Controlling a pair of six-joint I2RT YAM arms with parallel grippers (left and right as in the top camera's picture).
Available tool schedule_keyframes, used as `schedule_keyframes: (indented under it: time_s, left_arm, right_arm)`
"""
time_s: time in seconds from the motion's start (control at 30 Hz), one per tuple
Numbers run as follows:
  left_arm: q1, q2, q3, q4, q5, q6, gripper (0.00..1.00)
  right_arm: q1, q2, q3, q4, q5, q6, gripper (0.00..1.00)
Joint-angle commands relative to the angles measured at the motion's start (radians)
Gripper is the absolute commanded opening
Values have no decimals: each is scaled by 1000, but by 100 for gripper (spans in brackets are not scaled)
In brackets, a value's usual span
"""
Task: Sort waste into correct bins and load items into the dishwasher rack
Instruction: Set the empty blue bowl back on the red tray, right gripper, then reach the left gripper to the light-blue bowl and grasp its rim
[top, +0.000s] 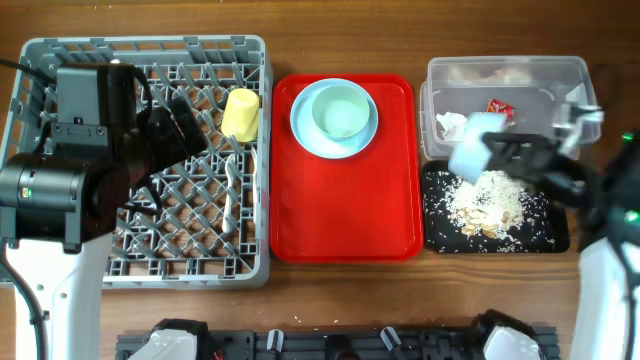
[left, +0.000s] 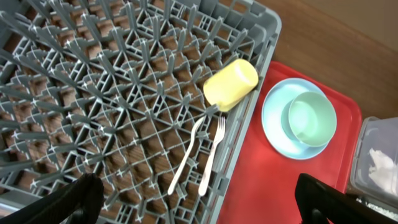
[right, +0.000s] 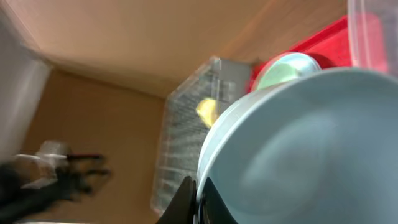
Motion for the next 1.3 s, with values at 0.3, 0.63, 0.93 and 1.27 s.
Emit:
schedule_keyframes:
  time_s: [0.3,0.63,0.93,1.27]
  left_arm:
    - [-3,-10,-1,1,5,-10,100]
    - [-3,-10,-1,1,5,-10,100]
    - [-3,-10,-1,1,5,-10,100]
    - [-3,-12,-1,80,-66,-10,100]
  right_arm:
    - [1155,457,13,142,1004,83,6]
    - [937,29,104,-19,1001,-29,66]
    - [769,-891,103,-231,1602,160,100]
    - [769,-931,99,-771,1585,868,100]
